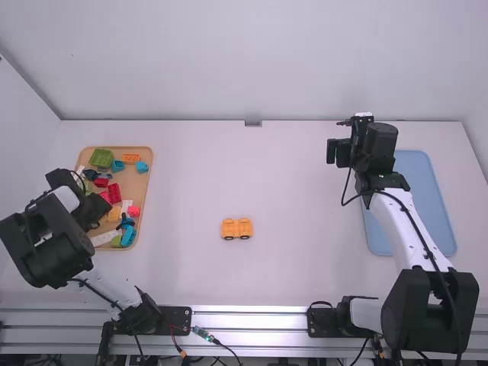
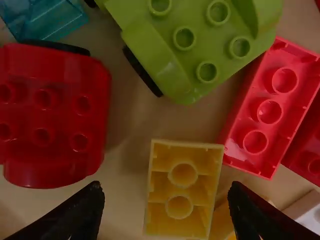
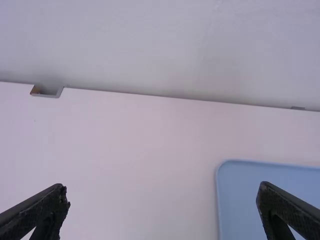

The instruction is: Assemble lego blocks to make yellow taxi

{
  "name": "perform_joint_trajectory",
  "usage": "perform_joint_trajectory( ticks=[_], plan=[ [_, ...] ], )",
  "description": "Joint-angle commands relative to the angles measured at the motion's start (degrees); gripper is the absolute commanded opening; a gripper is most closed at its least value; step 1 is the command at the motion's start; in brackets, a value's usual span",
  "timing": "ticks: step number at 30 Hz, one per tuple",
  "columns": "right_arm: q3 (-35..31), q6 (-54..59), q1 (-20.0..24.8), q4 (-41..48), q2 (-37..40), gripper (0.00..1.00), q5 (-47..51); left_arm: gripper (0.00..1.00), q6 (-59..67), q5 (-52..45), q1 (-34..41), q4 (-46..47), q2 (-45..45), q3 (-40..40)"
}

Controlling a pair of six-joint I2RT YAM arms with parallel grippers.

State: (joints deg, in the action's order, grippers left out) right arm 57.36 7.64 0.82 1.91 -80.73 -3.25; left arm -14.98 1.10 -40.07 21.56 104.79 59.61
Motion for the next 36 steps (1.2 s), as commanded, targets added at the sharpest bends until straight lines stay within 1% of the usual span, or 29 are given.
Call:
perform_joint_trajectory(
  ticks=[1,11,15,20,24,25,26,31,32,36],
  plan=[
    [1.1,-0.3,-0.1,0.0,-0.1,0.99,0.0,0.66,0.9,-0.9,-0.1,0.4,0.2,-0.7],
    [1.1,-0.3,-0.1,0.0,-0.1,0.99,-1.4,0.66,-0.3,-0.5,0.0,-0.2,0.2,-1.6],
    [1.1,-0.3,-0.1,0.0,-0.1,0.99,-1.5,0.67,-0.4,-2.3,-0.1,-1.6,0.2,-2.8],
    [1.1,-0.3,-0.1,0.0,-0.1,0.99,-1.5,0.68,-0.4,-2.3,-0.1,-4.2,0.2,-4.3],
    [1.1,-0.3,-0.1,0.0,-0.1,0.99,-1.5,0.64,0.2,-2.3,-0.1,-3.3,0.2,-4.0],
    [1.1,-0.3,-0.1,0.0,-0.1,0.99,-1.5,0.58,0.2,-2.2,-0.1,-3.0,0.2,-3.8],
    [1.1,-0.3,-0.1,0.0,-0.1,0.99,-1.5,0.54,0.2,-2.0,-0.1,-3.0,0.2,-3.7],
    [1.1,-0.3,-0.1,0.0,-0.1,0.99,-1.5,0.54,0.2,-2.0,0.0,-3.1,0.2,-3.2],
    [1.1,-0.3,-0.1,0.0,-0.1,1.00,-1.5,0.51,1.2,-2.1,0.0,-3.3,0.2,-3.3],
    [1.1,-0.3,-0.1,0.0,-0.1,0.99,-1.5,0.48,1.3,-2.0,0.0,-4.0,0.2,-3.4]
  ],
)
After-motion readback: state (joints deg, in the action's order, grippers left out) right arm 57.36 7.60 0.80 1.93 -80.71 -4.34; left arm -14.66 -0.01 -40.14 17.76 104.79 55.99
